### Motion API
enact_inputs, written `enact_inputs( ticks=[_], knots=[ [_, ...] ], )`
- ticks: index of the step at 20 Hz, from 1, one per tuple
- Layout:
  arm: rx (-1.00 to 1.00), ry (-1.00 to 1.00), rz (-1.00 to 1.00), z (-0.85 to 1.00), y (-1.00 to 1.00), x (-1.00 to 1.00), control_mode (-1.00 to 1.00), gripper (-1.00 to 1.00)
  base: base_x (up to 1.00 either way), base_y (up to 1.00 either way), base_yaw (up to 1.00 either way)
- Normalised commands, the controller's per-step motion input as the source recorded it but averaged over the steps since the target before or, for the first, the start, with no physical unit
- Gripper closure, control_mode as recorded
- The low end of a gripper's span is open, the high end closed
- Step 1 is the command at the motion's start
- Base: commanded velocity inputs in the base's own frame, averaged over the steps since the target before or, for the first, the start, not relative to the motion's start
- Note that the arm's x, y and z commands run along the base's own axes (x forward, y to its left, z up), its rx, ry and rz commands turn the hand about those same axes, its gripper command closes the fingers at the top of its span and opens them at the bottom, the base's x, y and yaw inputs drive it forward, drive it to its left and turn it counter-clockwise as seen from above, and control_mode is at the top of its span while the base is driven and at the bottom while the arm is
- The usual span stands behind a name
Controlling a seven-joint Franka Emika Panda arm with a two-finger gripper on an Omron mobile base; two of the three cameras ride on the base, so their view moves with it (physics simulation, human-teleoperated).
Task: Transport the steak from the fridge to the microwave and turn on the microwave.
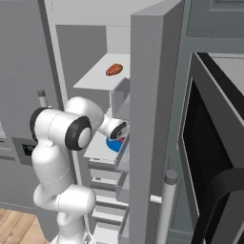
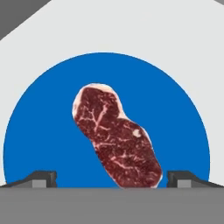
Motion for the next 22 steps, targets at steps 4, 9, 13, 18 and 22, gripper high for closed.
enact_inputs(
  ticks=[4,9,13,18,22],
  knots=[
    [0.0,0.03,0.02,-0.22,-0.04,0.08,-1.0,-1.0,0.0,0.0,0.0],
    [0.0,0.05,0.04,-0.21,0.0,0.0,-1.0,-1.0,0.0,0.0,0.0],
    [0.0,0.02,0.03,-0.21,-0.01,0.11,-1.0,-1.0,0.0,0.0,0.0],
    [0.0,0.0,0.02,-0.21,-0.04,0.22,-1.0,-1.0,0.0,0.0,0.0],
    [0.0,0.0,0.02,-0.14,-0.05,0.24,-1.0,-1.0,0.0,0.0,0.0]
  ],
)
